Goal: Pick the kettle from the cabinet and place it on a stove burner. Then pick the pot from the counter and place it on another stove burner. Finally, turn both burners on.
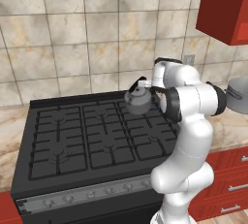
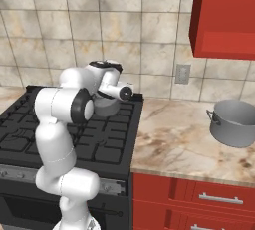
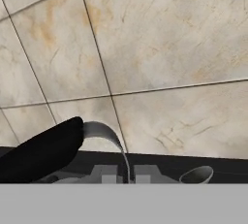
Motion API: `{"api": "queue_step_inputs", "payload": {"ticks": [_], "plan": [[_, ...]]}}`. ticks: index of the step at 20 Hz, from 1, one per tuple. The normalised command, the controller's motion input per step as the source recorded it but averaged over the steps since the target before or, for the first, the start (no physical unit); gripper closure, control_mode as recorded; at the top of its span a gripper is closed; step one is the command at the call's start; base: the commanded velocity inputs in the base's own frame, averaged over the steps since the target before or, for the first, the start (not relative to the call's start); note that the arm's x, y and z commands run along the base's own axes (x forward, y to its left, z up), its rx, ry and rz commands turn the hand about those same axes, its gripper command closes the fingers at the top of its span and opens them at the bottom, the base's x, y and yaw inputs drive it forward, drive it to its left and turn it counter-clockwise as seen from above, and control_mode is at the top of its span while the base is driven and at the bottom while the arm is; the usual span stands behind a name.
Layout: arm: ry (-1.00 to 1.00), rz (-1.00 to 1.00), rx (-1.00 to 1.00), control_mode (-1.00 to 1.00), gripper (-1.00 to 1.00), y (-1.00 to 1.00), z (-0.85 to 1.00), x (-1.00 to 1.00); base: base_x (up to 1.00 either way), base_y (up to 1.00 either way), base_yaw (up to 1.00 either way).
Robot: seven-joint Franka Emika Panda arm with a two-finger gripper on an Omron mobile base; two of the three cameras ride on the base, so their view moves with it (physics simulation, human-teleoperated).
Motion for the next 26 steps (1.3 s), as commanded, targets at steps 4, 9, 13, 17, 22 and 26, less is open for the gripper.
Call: {"api": "queue_step_inputs", "payload": {"ticks": [4,9,13,17,22,26], "plan": [[0.00,0.00,0.01,-1.00,1.00,0.00,-0.17,0.06,0.00,0.00,0.00],[0.05,0.00,0.00,-1.00,1.00,-0.04,-0.21,0.00,0.00,0.00,0.00],[0.11,-0.01,0.00,-1.00,1.00,0.00,-0.21,0.03,0.00,0.00,0.00],[0.13,-0.01,0.00,-1.00,1.00,0.00,-0.21,0.11,0.00,0.00,0.00],[0.08,0.00,0.00,-1.00,-1.00,0.00,-0.15,0.02,0.00,0.00,0.00],[0.00,0.00,0.00,-1.00,-1.00,0.00,-0.03,-0.01,0.00,0.00,0.00]]}}
